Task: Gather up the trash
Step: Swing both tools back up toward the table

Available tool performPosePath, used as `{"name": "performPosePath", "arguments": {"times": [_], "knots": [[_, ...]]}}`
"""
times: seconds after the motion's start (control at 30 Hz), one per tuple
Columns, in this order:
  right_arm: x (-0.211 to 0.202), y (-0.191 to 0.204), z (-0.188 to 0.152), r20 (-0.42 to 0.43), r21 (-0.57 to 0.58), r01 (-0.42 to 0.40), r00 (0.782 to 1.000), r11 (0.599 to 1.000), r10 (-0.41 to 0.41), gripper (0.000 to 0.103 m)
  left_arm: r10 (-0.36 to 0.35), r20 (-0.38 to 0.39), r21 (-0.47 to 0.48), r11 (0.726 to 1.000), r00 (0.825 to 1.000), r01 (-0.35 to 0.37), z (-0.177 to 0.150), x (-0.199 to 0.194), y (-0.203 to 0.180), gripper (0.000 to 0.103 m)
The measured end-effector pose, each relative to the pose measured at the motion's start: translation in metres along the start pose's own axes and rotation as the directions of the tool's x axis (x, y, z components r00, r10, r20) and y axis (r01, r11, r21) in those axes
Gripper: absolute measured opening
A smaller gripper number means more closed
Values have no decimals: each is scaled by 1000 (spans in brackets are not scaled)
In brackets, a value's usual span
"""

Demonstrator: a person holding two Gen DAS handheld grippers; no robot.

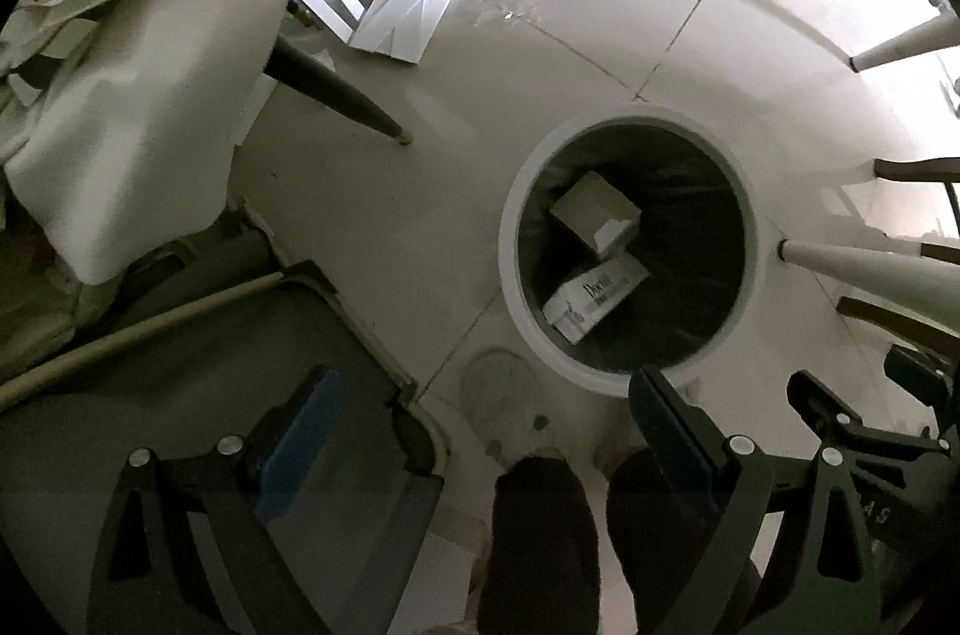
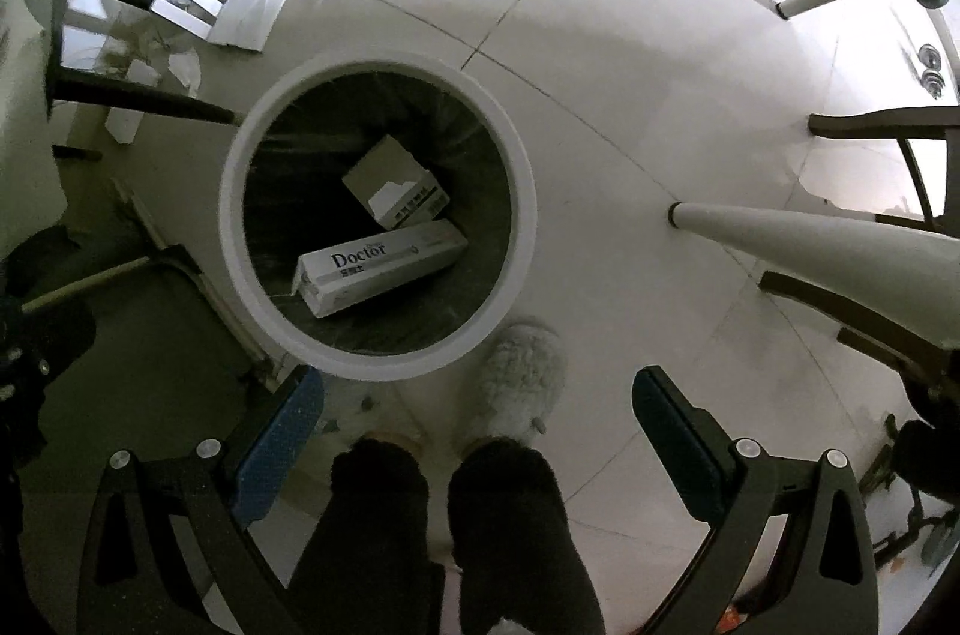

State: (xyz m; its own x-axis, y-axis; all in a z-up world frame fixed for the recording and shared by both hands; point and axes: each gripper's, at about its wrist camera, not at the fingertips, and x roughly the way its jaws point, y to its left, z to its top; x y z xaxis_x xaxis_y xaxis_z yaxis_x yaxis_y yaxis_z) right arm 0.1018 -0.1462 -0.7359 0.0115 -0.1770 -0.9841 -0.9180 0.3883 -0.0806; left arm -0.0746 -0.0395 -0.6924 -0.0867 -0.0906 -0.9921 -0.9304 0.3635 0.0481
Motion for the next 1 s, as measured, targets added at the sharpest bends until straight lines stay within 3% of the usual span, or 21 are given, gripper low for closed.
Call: {"name": "performPosePath", "arguments": {"times": [0.37, 0.77, 0.87, 1.0], "knots": [[-113, 2, -27, 37, 11, -16, 999, 1000, 15, 103, -14, 29, 7, 1000, 999, 14, -23, -86, 13, 98], [-284, 20, -60, 107, 53, -93, 990, 994, 87, 103, -14, 114, -2, 1000, 993, 14, -54, -232, 47, 98], [-328, 9, -60, 156, 117, -139, 980, 983, 120, 103, 0, 174, 5, 1000, 985, -1, -50, -273, 48, 98], [-379, -35, -44, 230, 258, -195, 964, 946, 136, 103, 8, 241, 25, 1000, 971, -14, -29, -314, 31, 98]]}}
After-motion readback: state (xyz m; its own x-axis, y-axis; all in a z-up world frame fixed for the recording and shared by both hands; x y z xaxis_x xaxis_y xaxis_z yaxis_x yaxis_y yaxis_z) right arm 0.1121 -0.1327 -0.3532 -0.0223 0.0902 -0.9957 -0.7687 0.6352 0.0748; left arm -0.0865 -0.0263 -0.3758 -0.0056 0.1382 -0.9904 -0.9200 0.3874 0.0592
